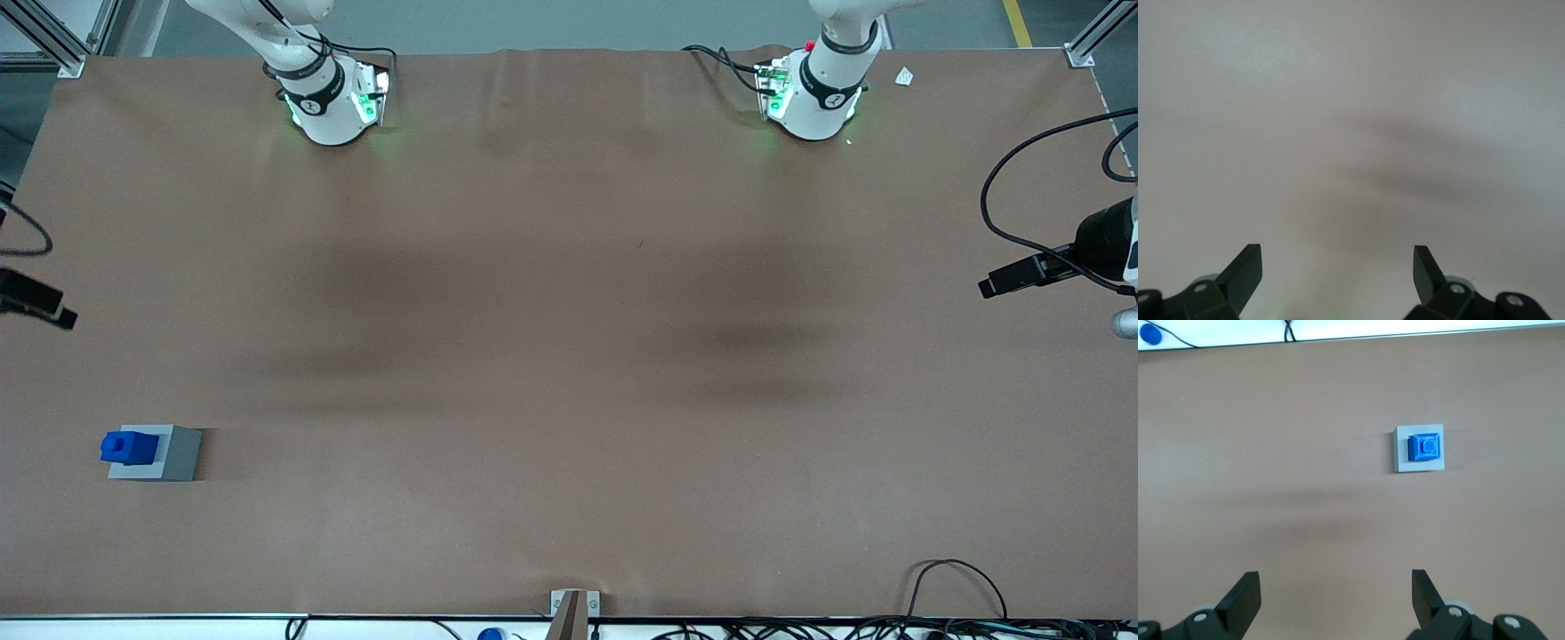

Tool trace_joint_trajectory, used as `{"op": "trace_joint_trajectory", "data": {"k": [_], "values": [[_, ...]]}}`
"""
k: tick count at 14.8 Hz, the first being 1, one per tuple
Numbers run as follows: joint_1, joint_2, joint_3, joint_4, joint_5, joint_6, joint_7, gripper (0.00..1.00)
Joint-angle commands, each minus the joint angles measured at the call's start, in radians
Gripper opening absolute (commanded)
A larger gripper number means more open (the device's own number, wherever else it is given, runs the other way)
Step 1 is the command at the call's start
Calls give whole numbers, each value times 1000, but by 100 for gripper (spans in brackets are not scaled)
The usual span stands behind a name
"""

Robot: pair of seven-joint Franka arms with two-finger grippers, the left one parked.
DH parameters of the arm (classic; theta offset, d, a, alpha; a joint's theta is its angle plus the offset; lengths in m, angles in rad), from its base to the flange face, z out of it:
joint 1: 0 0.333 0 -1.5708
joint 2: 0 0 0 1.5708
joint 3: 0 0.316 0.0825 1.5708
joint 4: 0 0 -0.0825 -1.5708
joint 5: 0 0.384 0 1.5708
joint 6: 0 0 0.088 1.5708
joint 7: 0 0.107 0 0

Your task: Insert blue part into gray base with right arm

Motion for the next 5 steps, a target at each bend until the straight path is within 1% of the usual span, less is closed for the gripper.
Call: {"op": "trace_joint_trajectory", "data": {"k": [1,3,5], "values": [[24,-170,-1,-183,-23,34,41,100],[42,-188,0,-194,-32,17,44,100],[59,-181,1,-168,-40,-12,127,100]]}}
